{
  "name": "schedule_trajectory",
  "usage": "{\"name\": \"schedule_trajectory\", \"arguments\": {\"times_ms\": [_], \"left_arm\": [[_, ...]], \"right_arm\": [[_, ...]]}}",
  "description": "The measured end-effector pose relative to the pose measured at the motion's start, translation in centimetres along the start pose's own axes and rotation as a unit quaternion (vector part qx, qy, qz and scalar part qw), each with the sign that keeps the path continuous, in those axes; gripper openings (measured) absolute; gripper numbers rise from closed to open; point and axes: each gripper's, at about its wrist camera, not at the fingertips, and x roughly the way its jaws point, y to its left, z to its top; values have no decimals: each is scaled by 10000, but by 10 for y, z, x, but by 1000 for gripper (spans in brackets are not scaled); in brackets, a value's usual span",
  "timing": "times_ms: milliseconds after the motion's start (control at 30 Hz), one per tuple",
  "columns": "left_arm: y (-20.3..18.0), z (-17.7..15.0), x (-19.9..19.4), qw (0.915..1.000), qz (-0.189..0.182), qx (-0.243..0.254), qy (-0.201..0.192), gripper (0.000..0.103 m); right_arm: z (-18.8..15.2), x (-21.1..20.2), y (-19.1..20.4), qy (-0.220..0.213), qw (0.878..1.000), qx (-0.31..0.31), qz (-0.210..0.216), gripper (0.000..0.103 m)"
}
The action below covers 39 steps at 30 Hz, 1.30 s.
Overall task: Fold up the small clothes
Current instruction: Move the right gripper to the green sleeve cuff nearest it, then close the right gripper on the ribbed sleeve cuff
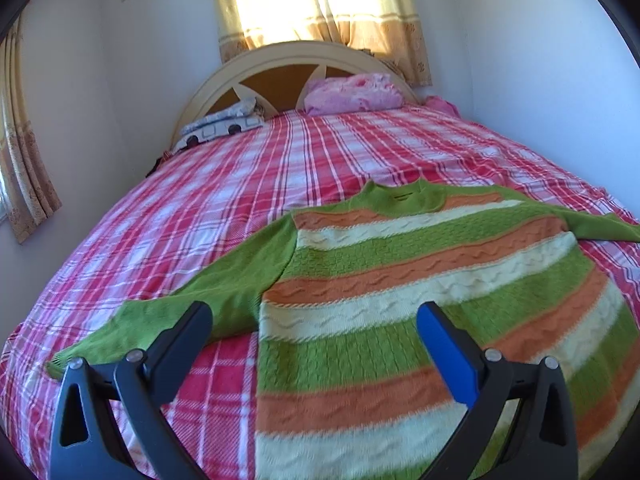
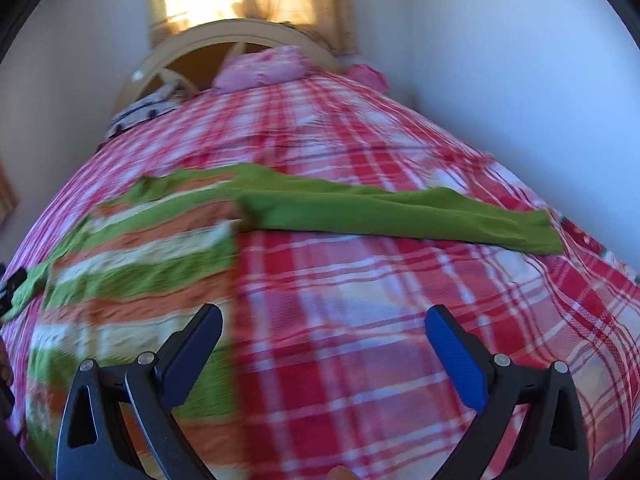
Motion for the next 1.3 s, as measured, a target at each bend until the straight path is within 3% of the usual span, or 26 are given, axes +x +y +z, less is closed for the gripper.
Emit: {"name": "schedule_trajectory", "arguments": {"times_ms": [267, 367, 433, 600, 733, 967, 1100, 1300], "left_arm": [[-4, 2, 38, 9990, -70, -269, 346, 103], [-7, -4, 49, 9979, -178, -350, 514, 103], [-12, -7, 56, 9978, -153, -288, 583, 103], [-14, -11, 63, 9969, -171, -318, 702, 103], [-14, -12, 67, 9963, -261, -351, 736, 103], [-13, -13, 69, 9960, -295, -440, 714, 103], [-12, -14, 69, 9957, -280, -505, 719, 103], [-11, -15, 71, 9949, -313, -572, 768, 103]], "right_arm": [[29, 19, -79, -2, 9969, 560, -554, 96], [39, 26, -119, 43, 9918, 988, -805, 95], [44, 32, -143, 89, 9878, 1205, -980, 86], [49, 45, -190, 264, 9793, 1632, -1167, 83], [52, 55, -211, 381, 9740, 1861, -1239, 75], [57, 76, -230, 515, 9667, 2073, -1410, 73], [57, 87, -230, 574, 9673, 2028, -1409, 57], [67, 91, -214, 548, 9766, 1551, -1383, 22]]}}
